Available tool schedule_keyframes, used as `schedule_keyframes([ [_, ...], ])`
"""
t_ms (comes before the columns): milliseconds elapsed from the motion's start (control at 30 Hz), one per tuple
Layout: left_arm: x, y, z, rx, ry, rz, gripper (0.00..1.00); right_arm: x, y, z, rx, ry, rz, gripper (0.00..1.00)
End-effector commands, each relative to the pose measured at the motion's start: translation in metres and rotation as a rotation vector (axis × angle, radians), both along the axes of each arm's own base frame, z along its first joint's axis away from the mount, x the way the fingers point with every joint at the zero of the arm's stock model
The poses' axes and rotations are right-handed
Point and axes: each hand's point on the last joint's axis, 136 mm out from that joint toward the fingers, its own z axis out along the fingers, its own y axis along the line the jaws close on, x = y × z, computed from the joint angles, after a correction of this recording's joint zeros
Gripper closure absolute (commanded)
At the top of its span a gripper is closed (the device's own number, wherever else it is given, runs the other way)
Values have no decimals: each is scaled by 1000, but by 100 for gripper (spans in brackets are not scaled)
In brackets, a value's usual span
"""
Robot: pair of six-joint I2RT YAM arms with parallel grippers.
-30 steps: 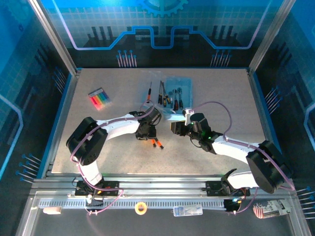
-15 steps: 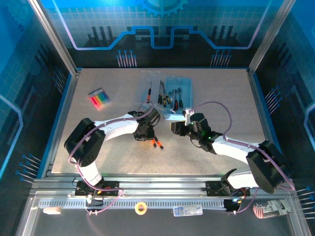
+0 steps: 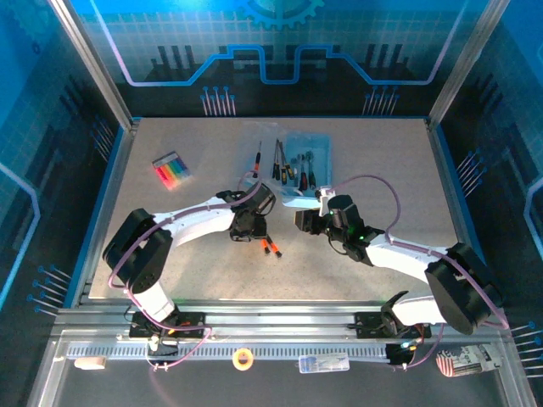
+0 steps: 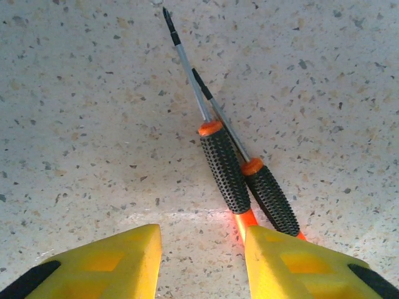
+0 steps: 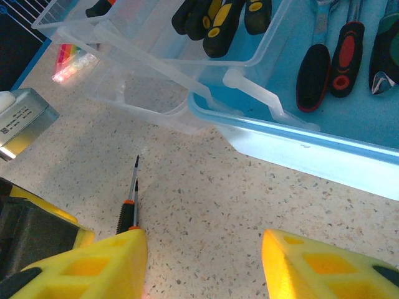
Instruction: Pack the tool kit
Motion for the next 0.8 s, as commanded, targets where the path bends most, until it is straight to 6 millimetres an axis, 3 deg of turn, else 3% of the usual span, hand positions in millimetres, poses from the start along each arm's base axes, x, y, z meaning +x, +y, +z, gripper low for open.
schedule_keyframes([
  [0,10,-16,3,-31,-12,-34,59,6,0,15,12,-39,-11,48],
  [767,7,-12,-3,-23,-8,-8,60,6,-6,17,21,-34,-33,46],
])
